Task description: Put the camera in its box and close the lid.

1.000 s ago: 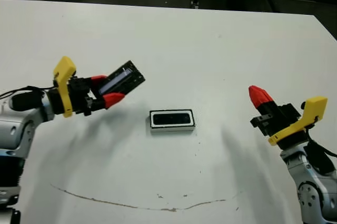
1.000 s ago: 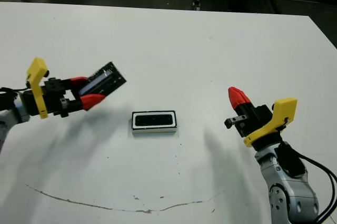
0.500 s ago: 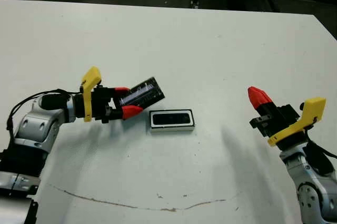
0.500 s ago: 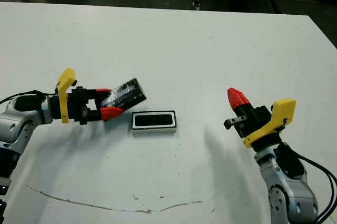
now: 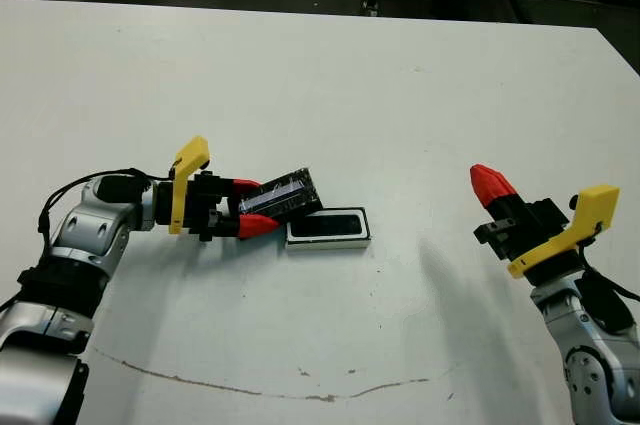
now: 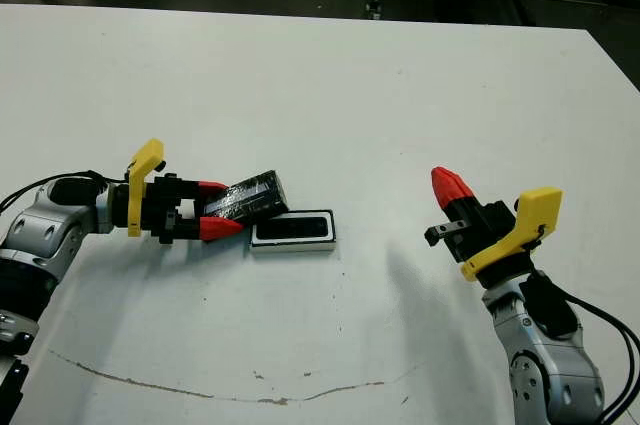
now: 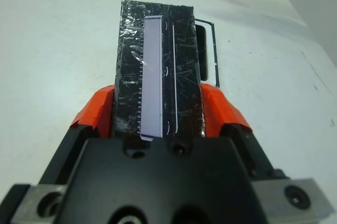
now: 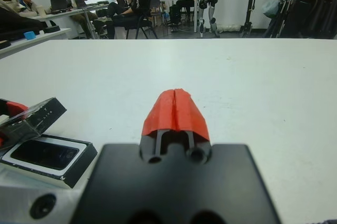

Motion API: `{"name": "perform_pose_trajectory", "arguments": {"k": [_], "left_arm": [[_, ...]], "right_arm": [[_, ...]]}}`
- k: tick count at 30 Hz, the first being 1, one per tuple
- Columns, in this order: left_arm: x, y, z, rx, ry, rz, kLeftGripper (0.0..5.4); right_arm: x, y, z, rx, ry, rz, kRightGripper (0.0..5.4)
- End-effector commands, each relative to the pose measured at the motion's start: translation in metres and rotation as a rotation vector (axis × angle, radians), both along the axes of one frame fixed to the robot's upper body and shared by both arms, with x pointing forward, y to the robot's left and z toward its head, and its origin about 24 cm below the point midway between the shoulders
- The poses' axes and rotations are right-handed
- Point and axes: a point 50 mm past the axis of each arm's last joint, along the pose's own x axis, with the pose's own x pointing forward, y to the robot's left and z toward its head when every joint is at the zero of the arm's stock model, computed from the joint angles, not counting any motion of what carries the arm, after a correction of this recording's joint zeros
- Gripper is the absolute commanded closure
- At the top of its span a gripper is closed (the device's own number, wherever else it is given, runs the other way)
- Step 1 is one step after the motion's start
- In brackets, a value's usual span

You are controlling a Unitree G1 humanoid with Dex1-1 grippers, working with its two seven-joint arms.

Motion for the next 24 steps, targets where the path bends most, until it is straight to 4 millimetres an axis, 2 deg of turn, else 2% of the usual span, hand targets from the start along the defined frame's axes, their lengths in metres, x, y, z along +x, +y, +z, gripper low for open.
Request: {"name": "perform_pose_trajectory", "arguments": {"k": [1, 7, 24], "left_arm": [[-0.001, -0.003, -0.005, 0.004, 0.039, -0.029, 2.21], [-0.003, -0.007, -0.007, -0.019, 0.105, -0.078, 2.21], [-0.011, -0.019, -0.012, -0.067, 0.152, -0.155, 2.21]], "right_arm": [[-0.002, -0.002, -0.002, -0.01, 0.017, -0.007, 5.4], [-0.002, -0.002, -0.002, -0.009, 0.018, -0.006, 5.4], [-0.003, -0.003, -0.003, -0.007, 0.024, -0.017, 5.4]]}}
